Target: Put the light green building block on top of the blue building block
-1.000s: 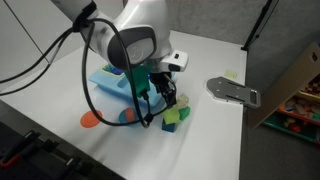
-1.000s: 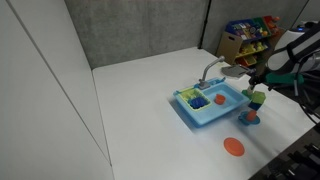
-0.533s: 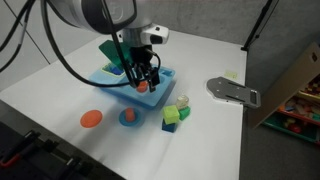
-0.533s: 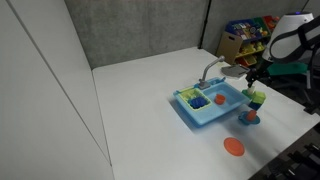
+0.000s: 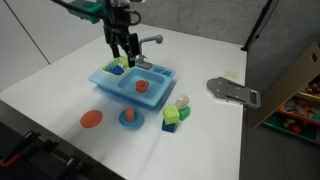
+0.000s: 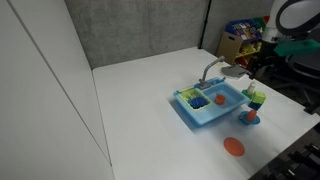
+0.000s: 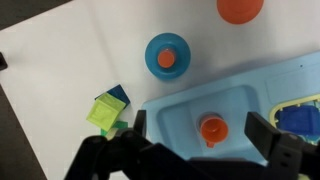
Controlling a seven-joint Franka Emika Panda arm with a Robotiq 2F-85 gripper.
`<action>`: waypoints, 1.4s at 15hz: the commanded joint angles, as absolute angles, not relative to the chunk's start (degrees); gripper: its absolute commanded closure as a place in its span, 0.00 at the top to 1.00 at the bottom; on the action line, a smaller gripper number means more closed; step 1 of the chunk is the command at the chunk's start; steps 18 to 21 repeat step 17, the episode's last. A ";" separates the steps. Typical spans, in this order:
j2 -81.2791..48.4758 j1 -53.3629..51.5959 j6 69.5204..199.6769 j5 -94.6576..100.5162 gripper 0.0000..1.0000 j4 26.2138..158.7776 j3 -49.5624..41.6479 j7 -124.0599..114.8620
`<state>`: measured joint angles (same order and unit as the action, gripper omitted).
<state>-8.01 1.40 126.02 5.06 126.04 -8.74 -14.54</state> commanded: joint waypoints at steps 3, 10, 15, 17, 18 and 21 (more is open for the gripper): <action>-0.27 1.58 114.60 7.60 1.00 124.16 -5.60 -12.94; 8.84 2.11 107.50 4.33 1.00 122.58 -4.40 -4.65; 10.33 2.43 106.54 3.69 1.00 122.29 -4.15 -3.45; 10.23 2.42 106.56 3.69 1.00 122.52 -4.09 -3.47; 10.23 2.42 106.56 3.69 1.00 122.52 -4.09 -3.47; 10.23 2.42 106.56 3.69 1.00 122.52 -4.09 -3.47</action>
